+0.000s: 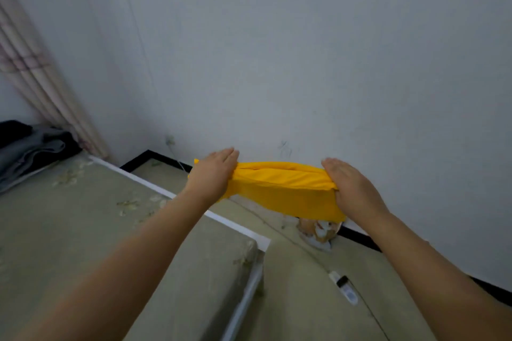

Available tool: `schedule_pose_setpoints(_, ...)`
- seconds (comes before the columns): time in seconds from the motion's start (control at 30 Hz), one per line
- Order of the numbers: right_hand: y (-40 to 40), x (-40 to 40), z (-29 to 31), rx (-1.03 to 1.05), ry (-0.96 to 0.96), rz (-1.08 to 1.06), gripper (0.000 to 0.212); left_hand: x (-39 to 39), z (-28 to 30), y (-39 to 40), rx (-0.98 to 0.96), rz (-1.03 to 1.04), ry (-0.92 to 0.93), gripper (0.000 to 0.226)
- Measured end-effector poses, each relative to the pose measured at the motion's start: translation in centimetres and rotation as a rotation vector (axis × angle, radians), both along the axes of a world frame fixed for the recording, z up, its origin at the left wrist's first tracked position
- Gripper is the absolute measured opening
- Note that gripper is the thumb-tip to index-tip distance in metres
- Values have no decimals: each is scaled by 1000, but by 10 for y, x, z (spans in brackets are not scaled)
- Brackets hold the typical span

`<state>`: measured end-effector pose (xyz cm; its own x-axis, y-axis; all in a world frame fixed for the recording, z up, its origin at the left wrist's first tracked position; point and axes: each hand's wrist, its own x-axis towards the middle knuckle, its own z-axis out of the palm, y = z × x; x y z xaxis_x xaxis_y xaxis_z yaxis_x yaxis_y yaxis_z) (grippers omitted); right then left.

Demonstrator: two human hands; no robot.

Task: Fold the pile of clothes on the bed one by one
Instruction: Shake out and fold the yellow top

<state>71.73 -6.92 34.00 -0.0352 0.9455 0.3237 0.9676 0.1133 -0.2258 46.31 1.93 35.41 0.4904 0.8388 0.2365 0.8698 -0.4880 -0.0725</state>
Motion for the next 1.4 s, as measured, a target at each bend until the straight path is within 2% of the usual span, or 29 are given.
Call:
schedule_pose_setpoints(0.27, 59, 87, 80, 96, -129, -63, 52, 80, 67, 64, 169, -47, -70, 54)
schedule_pose_setpoints(0.47, 176, 102, 119, 162, -239, 49, 53, 86, 97, 156, 236, 80, -72, 52)
schedule_pose_setpoints(0.67, 308, 93, 136, 168, -287, 163, 53, 76, 116, 257, 216, 249, -53, 52)
schedule_pose_setpoints(0.83, 421, 59, 133, 130, -339, 247, 52, 50, 108, 325, 185, 407, 71, 52)
schedule_pose_setpoints(1.13, 635, -46, 90, 170, -423, 578, 54, -32, 73, 452, 112, 795, 214, 49)
schedule_pose_setpoints(1.4, 785, -173, 90, 249, -298, 836, 51, -111, 81, 535, 67, 1090, 232, 53)
